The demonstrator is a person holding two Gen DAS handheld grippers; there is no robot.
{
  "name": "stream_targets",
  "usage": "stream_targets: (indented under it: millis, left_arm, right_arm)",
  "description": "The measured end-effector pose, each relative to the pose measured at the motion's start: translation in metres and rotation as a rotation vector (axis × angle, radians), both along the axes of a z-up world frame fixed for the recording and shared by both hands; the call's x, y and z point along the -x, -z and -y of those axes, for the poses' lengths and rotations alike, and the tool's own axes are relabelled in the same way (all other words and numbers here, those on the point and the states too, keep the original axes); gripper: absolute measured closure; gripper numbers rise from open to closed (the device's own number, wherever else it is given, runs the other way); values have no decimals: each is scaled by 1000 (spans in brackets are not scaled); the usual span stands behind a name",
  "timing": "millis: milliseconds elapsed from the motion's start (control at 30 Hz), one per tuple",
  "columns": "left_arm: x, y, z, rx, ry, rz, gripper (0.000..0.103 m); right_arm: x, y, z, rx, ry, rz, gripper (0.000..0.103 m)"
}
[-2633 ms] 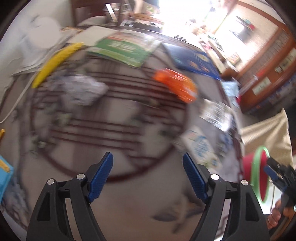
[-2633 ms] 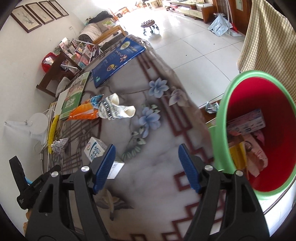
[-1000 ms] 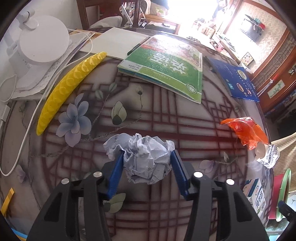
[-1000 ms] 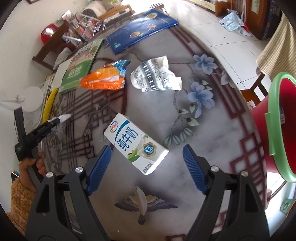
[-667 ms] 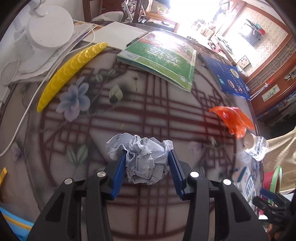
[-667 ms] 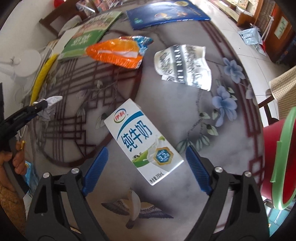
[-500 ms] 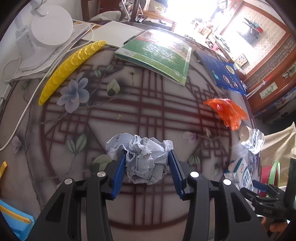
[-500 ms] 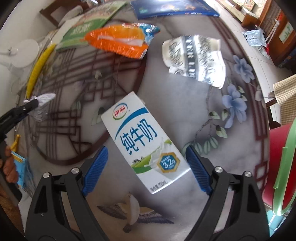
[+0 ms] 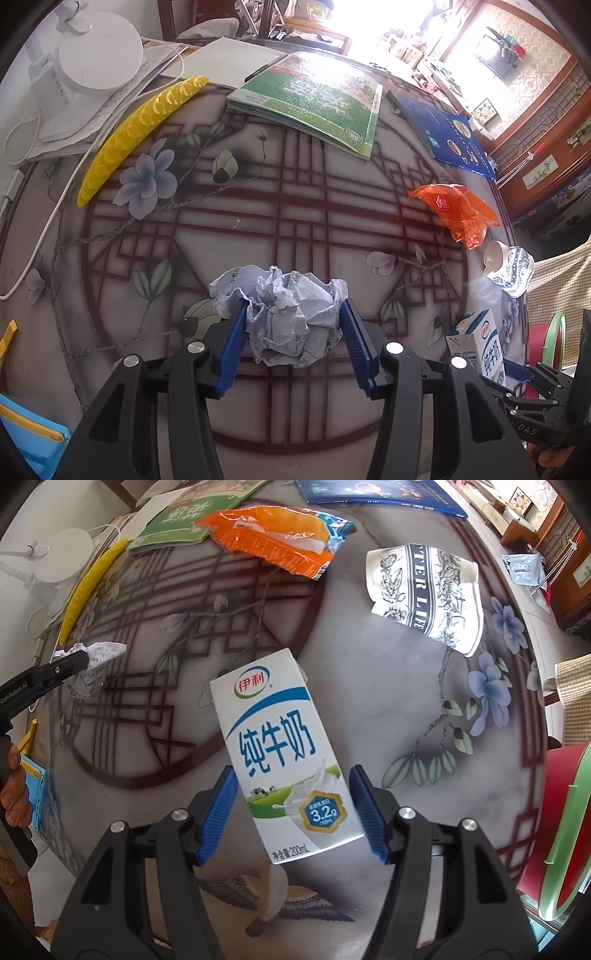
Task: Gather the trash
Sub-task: 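Grasp the crumpled white paper with the left tool while the right tool grasps the milk carton, then lift the crumpled paper with the left tool while the right tool lifts the milk carton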
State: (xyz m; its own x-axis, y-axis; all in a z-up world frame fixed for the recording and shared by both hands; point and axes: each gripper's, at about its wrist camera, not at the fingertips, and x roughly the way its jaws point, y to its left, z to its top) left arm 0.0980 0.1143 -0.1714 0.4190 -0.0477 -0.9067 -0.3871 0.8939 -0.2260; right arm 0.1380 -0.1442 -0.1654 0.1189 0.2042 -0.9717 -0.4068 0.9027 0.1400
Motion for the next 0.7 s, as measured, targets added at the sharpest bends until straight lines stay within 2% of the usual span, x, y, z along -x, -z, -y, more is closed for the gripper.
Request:
stream_targets:
  millis: [100,333,367,433,533,700]
  left_arm:
    - [0,0,0,-1,0,1,51]
    - [0,0,-1,1,-3,-2,52]
    - [0,1,-1,1,-2,-2,52]
    - [1,0,-1,3,-6,0,55]
    - [1,-1,0,5,-2,5,60]
    - [3,-8,4,-5,6,29,61]
  right_arm:
    - [-1,-2,-1,-10,7,11,35]
    - [-1,1,-5,4,5,11,35]
    - [0,1,-6,3,3,11,36]
    - [2,0,-6,-1,1,18,45]
    - [4,-5,-4,-17,14,35,46]
    - [7,-21,-1,-53,30,78,47]
